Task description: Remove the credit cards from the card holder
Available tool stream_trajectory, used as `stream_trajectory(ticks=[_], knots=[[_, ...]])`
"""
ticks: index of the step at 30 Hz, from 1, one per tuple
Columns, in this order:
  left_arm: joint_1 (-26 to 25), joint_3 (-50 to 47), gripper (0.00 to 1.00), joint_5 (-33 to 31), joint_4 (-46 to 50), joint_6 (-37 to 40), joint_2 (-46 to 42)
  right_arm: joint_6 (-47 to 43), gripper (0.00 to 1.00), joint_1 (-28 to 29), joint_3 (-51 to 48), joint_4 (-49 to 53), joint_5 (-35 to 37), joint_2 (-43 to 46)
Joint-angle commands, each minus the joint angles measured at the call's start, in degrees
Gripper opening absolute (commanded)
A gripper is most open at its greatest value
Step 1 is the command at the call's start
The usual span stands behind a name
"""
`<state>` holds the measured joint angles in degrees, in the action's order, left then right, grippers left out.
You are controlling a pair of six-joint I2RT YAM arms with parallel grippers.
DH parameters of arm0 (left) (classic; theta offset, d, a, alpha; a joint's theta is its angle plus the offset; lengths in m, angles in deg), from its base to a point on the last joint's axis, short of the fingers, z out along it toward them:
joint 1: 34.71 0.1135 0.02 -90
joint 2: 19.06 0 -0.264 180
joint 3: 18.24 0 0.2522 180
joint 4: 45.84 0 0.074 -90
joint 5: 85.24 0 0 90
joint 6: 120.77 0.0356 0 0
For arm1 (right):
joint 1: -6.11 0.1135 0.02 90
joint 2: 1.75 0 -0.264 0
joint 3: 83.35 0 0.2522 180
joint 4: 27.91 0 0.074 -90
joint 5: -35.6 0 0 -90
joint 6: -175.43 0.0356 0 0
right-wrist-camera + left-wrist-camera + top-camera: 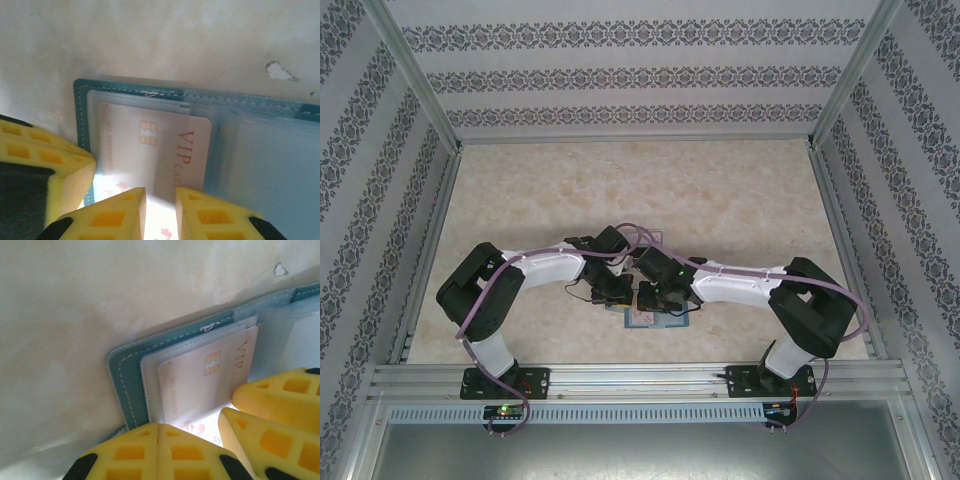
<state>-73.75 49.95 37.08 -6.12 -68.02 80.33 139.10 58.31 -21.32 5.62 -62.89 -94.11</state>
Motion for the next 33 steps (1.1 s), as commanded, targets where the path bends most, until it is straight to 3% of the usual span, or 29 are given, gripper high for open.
stream_trajectory(ticks=[1, 18, 33], knots=[[-0.77, -0.20, 0.00, -1.28, 2.43, 1.71, 0.36, -1.08, 0.25, -0.53, -1.07, 0.00, 0.23, -1.46], [-0.77, 0.59, 0.00, -2.00, 3.84, 2.20, 0.45, -2.65, 0.27, -0.48, -0.33, 5.69, 3.91, 0.59], [-0.92, 1.38, 0.00, -1.98, 3.07, 0.57, -2.40, -1.93, 0.31, -0.57, -1.25, 3.39, 2.69, 3.52]])
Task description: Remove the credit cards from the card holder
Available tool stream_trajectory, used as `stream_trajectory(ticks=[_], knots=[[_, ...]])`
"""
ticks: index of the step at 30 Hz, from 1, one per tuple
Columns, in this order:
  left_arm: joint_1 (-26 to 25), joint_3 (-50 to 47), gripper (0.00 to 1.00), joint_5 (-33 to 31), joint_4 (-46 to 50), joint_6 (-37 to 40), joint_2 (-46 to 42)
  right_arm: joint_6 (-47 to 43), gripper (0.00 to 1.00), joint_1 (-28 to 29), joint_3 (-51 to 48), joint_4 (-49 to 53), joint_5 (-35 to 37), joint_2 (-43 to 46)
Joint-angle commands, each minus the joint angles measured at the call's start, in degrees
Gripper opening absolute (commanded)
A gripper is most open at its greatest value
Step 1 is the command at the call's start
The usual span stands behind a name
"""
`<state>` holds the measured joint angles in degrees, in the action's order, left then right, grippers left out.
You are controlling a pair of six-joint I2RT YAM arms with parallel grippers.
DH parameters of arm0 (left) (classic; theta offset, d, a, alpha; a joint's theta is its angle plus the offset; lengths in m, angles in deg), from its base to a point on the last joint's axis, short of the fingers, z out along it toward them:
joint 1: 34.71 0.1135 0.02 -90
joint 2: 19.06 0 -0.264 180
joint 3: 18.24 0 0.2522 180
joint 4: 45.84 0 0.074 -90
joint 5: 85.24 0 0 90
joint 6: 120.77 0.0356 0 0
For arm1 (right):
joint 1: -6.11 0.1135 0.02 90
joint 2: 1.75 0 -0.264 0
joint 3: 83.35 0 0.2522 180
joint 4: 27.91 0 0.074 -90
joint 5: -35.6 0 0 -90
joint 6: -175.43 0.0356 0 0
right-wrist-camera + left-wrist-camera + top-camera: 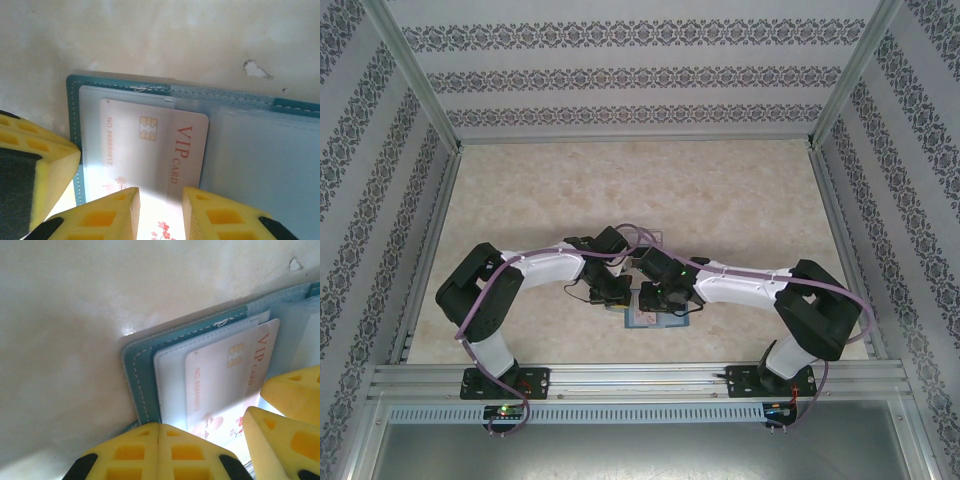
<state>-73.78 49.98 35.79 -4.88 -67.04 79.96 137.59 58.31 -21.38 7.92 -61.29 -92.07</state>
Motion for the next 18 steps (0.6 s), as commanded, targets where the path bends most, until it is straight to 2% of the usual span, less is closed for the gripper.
stream_trajectory(ticks=[1, 18], knots=[[-0.99, 1.55, 0.00, -0.52, 1.64, -0.67, -2.16, -0.37, 0.31, -0.57, -1.33, 1.05, 1.05, 1.65], [-2.00, 1.54, 0.00, 1.77, -1.65, -1.43, 1.12, -0.29, 0.31, -0.71, -1.80, 1.62, 1.45, 1.18]])
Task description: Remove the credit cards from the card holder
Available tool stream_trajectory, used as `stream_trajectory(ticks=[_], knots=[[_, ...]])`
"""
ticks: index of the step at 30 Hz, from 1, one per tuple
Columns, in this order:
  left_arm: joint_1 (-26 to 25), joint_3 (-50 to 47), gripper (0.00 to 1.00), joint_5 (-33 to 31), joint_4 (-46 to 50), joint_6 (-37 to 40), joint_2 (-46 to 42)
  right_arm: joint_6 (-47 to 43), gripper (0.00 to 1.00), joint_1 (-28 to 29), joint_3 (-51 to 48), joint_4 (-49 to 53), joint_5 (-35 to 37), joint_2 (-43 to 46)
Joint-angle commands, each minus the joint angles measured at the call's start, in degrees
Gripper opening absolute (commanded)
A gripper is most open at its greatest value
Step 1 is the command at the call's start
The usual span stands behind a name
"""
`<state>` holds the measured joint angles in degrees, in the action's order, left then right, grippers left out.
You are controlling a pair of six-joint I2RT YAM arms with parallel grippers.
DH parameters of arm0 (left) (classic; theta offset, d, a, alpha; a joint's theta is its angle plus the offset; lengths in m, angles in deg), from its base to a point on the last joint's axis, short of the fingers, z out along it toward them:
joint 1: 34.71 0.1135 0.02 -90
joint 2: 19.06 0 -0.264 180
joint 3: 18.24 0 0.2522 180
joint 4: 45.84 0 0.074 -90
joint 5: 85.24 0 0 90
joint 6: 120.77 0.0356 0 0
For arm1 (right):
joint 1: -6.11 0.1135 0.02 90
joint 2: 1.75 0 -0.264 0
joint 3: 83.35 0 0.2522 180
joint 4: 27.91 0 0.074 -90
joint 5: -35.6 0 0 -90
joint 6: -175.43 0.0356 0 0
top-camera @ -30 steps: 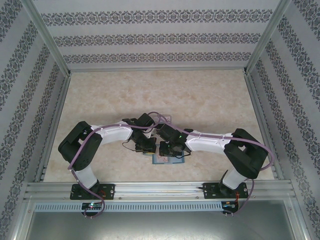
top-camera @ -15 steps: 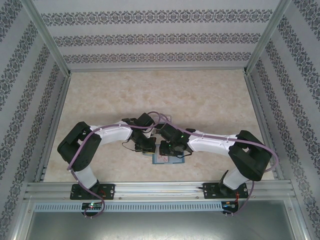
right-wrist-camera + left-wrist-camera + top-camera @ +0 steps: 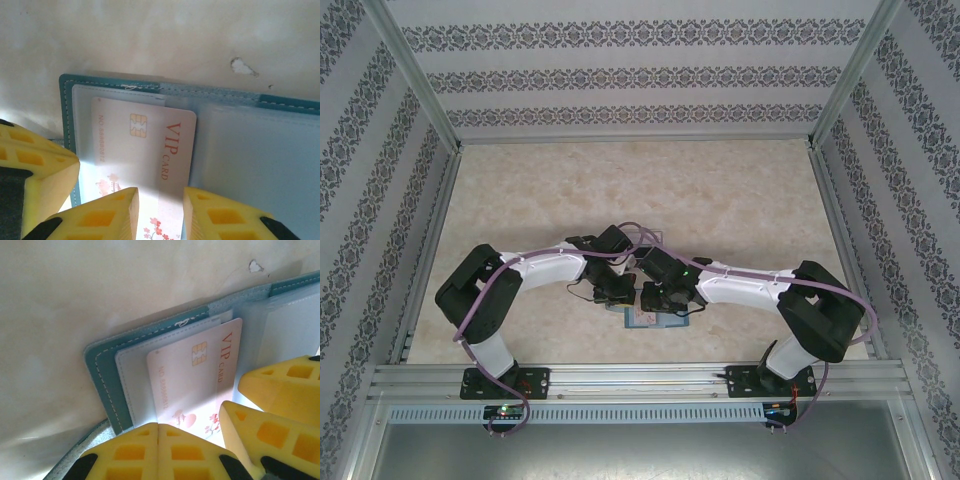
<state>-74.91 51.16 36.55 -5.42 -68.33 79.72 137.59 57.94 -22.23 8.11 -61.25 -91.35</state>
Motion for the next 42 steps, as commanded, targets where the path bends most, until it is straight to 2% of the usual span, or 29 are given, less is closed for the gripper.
stream_trajectory(ticks=[1, 16, 29, 42], knots=[[-0.84, 0.34, 0.00, 0.94, -0.85, -0.04, 1.71, -0.22, 0.31, -0.42, -1.03, 1.51, 1.43, 0.46], [-0.84, 0.63, 0.00, -2.87, 4.54, 2.43, 4.23, 0.78, 0.30, -0.84, -3.17, -3.71, -2.30, 0.39], [-0.84, 0.44, 0.00, -2.37, 4.24, 2.60, 5.10, 5.75, 0.28, -4.68, -11.14, -17.82, -11.65, 7.53], [-0.84, 0.90, 0.00, -2.24, 4.45, 2.93, 5.48, 8.60, 0.20, -7.25, -15.60, -26.92, -16.62, 7.45]])
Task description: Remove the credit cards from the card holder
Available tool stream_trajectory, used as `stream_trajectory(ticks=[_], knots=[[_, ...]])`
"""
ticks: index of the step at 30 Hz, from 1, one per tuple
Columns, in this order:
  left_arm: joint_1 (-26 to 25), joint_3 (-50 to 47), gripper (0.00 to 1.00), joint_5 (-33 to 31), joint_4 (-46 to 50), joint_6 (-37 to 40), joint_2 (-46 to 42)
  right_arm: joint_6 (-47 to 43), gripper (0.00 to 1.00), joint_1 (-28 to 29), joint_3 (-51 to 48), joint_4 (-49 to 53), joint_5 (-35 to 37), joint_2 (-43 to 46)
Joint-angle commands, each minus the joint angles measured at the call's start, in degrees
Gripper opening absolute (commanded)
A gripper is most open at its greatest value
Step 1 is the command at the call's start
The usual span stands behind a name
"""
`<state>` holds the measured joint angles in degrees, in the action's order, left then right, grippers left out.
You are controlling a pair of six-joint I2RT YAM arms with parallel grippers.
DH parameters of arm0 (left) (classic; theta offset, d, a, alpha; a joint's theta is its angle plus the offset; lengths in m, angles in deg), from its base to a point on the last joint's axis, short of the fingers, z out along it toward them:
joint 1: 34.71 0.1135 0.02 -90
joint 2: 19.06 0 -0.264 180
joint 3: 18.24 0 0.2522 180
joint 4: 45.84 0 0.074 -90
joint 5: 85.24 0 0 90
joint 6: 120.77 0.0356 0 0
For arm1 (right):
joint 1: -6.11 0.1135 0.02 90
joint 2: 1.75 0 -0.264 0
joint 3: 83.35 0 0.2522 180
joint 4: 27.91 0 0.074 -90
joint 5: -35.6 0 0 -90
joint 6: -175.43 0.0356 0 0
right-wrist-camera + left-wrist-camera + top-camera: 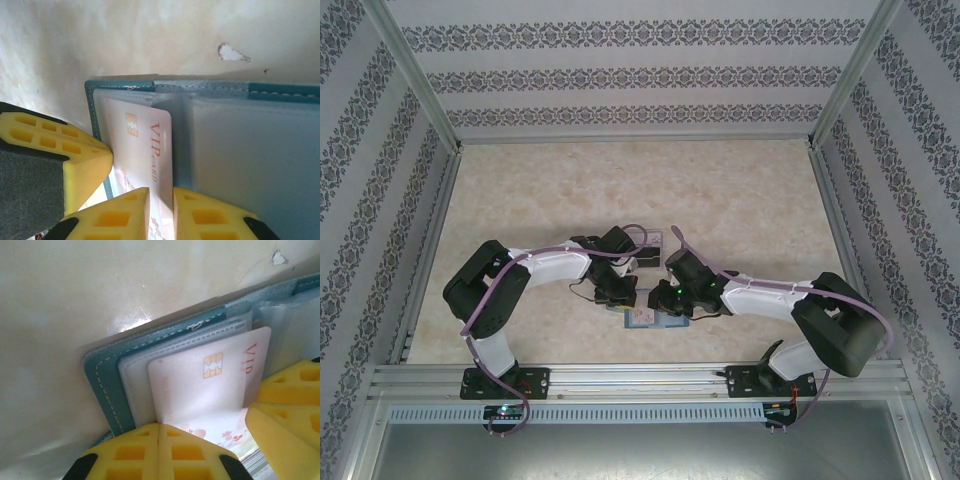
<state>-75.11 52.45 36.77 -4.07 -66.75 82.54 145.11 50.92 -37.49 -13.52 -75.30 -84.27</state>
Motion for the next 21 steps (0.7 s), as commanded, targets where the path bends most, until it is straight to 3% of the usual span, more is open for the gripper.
stream_trajectory(ticks=[1, 21], knots=[[-0.64, -0.37, 0.00, -2.39, 3.18, 1.36, 2.66, 1.14, 0.18, -0.34, -0.51, -5.64, -2.65, 0.19], [-0.64, -0.57, 0.00, -2.85, 3.71, 1.78, 2.33, -1.38, 0.07, -3.03, -2.74, 0.73, -0.05, 4.62]])
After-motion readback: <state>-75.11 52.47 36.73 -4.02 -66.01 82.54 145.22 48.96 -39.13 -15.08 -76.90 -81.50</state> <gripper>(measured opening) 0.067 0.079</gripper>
